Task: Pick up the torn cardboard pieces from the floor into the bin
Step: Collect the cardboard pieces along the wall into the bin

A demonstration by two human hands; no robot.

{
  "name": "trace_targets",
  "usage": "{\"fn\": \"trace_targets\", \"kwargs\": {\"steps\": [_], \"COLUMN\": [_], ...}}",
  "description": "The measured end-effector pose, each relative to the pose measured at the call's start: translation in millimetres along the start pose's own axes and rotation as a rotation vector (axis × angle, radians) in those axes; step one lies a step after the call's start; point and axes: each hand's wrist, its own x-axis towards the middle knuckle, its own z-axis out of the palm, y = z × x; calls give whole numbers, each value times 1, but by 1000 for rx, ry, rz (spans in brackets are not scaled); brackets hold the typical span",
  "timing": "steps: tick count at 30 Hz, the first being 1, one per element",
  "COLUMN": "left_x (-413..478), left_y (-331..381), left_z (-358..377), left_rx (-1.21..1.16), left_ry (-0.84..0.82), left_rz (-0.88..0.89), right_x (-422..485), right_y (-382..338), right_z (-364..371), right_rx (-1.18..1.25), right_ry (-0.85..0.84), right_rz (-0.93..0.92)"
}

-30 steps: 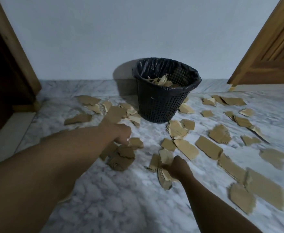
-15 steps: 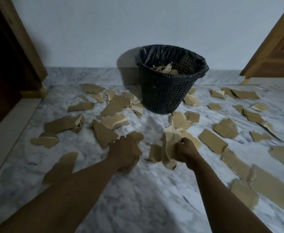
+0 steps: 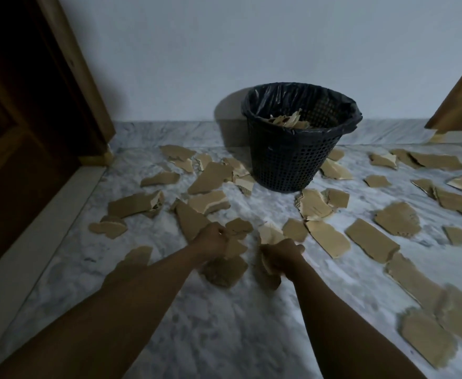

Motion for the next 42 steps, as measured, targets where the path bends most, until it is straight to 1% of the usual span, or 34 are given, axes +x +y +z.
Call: {"fn": "trace_targets", "kwargs": {"steps": [1,3,4,5,6,7,8,10,11,13,14,17,19,21,22,23,25,26,27,29,31,34,36,38,40,42], "left_x": [-2,-10,-12,-13,-14,-14,-15,-16,-12,-4,1,13,20,31,35,38,45,47,53,67,77,87,93,91,83,71], "left_y": [-3,-11,-16,-21,-23,-24,-22,-14,-12,-9,-9,-8,-9,-21,-28,-32,-34,-31,-31,-28,-27,-31,-37,-39,-38,-37], "left_z": [8,23,30,37,41,44,45,40,38,28,21,-6,-25,-37,-40,-44,-54,-61,-67,-79,-86,-89,-85,-83,-84,-86], "left_rx": [62,292,435,532,557,557,503,363,356,451,457,475,482,393,347,317,309,348,426,569,674,701,766,825,824,864], "left_ry": [-25,-98,-147,-156,-144,-117,-103,-115,-134,-210,-234,-262,-174,25,91,116,140,108,32,-96,-169,-216,-210,-197,-157,-80], "left_rz": [-22,-93,-114,-98,-78,-41,-36,-119,-137,-65,-23,32,-19,-133,-178,-200,-214,-220,-218,-231,-210,-167,-152,-122,-110,-45], "right_x": [-5,-11,-16,-21,-19,-21,-19,-14,-14,-11,-6,2,5,7,9,10,15,17,17,20,27,43,48,47,41,30], "right_y": [1,8,11,13,16,16,16,17,16,16,16,8,-4,-22,-30,-38,-46,-47,-48,-51,-59,-71,-75,-74,-70,-62], "right_z": [5,15,19,22,25,26,26,24,22,21,19,10,1,-2,1,6,22,30,37,48,56,57,53,53,57,64], "right_rx": [-120,-267,-303,-321,-320,-308,-294,-276,-286,-292,-266,-224,-268,-277,-312,-388,-637,-729,-775,-818,-870,-849,-818,-825,-871,-927], "right_ry": [17,116,187,244,283,287,258,220,227,240,244,161,94,24,-18,-41,-49,-31,-9,46,49,-89,-127,-73,32,154], "right_rz": [0,-35,-65,-78,-98,-118,-136,-147,-140,-135,-140,-198,-278,-354,-374,-386,-435,-480,-542,-686,-757,-674,-617,-618,-658,-732]}}
